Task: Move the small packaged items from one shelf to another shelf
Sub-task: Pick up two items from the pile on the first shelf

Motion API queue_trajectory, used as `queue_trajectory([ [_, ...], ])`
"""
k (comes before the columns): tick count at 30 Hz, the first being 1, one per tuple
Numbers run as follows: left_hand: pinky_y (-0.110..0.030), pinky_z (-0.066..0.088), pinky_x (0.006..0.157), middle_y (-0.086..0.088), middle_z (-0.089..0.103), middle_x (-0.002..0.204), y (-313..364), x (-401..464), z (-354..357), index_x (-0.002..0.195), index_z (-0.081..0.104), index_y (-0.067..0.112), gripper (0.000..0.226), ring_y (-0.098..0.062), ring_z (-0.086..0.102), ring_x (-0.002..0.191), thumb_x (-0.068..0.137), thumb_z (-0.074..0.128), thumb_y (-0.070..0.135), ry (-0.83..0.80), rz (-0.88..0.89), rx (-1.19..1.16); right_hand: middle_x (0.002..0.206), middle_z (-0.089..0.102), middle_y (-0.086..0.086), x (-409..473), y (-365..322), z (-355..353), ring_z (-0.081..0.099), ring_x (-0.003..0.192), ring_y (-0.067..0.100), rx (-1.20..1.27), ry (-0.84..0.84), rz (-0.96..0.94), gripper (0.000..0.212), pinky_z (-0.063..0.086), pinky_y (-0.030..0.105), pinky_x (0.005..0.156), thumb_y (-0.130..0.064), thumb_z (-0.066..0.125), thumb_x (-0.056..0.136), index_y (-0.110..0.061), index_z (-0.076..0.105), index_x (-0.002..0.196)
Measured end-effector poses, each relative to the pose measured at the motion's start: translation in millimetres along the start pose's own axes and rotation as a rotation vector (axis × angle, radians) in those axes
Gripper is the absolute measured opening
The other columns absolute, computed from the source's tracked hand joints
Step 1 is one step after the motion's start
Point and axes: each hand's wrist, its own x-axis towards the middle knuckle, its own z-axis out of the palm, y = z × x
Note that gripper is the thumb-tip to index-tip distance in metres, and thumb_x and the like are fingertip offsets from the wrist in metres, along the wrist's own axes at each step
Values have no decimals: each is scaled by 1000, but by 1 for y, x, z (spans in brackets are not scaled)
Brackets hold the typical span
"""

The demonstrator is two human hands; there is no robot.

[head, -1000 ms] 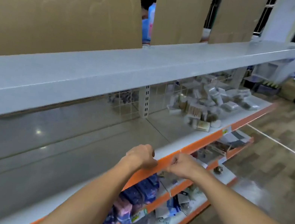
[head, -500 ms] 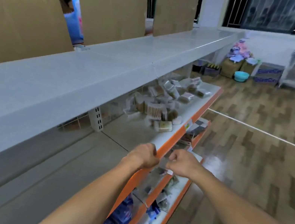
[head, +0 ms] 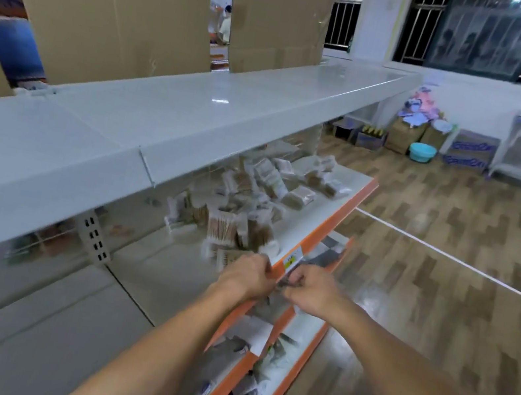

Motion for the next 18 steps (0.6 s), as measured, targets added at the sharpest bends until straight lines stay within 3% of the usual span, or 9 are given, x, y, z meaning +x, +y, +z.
queue_trajectory([
  [3, -34, 48, 95, -14, 61, 129, 20, 27, 3, 123, 59, 12, 46, -29, 57, 119, 92, 57, 45, 50, -62, -32, 86, 70, -1, 32, 16, -25, 66, 77, 14, -13, -14, -36, 11, 54, 27, 65, -32, 68, 81, -22, 67, 77],
  [5, -35, 48, 97, -14, 60, 131, 31, 42, 4, 126, 56, 10, 50, -30, 57, 120, 89, 60, 44, 80, -114, -48, 84, 67, -7, 51, 26, -40, 64, 79, 12, -26, -10, -66, 17, 48, 23, 61, -36, 71, 81, -27, 60, 72],
  [7, -35, 48, 98, -14, 59, 132, 39, 55, 6, 130, 53, 11, 54, -30, 57, 120, 87, 62, 42, 101, -178, -69, 84, 62, -9, 70, 37, -50, 66, 83, 13, -25, -27, -102, 14, 45, 22, 60, -34, 72, 81, -28, 61, 76],
  [9, -36, 47, 97, -17, 59, 131, 45, 66, 10, 133, 49, 10, 56, -32, 57, 120, 86, 62, 38, 126, -235, -75, 93, 65, -3, 85, 47, -57, 65, 90, 17, -43, -50, -124, 13, 48, 25, 68, -32, 72, 82, -23, 67, 90],
  [13, -36, 45, 97, -19, 58, 130, 52, 86, 19, 132, 45, 5, 51, -33, 55, 122, 91, 60, 32, 160, -333, -34, 112, 68, 16, 110, 60, -65, 65, 101, 31, -53, -81, -164, 31, 55, 43, 84, -28, 68, 82, -5, 69, 102],
  [18, -34, 40, 101, -19, 54, 134, 54, 111, 20, 134, 42, 2, 52, -34, 51, 126, 94, 53, 35, 164, -379, 23, 108, 66, -6, 146, 61, -61, 63, 100, 13, 10, -146, -212, 17, 54, 34, 90, -31, 68, 83, -27, 67, 99],
])
